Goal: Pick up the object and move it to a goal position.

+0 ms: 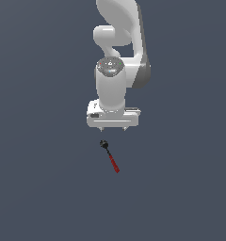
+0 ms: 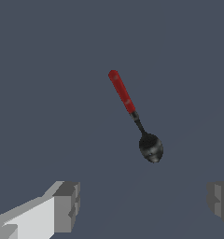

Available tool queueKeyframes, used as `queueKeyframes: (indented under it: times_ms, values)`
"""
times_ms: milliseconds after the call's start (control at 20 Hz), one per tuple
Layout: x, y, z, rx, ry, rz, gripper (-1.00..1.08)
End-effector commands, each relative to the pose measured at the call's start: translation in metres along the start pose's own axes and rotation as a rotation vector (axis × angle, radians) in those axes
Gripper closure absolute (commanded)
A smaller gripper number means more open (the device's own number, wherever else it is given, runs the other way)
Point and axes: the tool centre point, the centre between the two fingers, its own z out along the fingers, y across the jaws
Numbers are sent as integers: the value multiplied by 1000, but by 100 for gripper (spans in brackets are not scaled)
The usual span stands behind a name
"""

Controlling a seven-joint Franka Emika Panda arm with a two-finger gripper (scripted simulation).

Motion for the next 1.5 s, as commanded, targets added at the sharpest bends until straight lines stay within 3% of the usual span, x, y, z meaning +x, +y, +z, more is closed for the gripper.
queueKeyframes:
  times_ms: [0, 800, 1450]
  values:
    - [0, 0, 0, 0, 0, 0, -92]
    - [7, 10, -6, -29, 10, -11, -92]
    - [28, 13, 38, -35, 2, -238, -92]
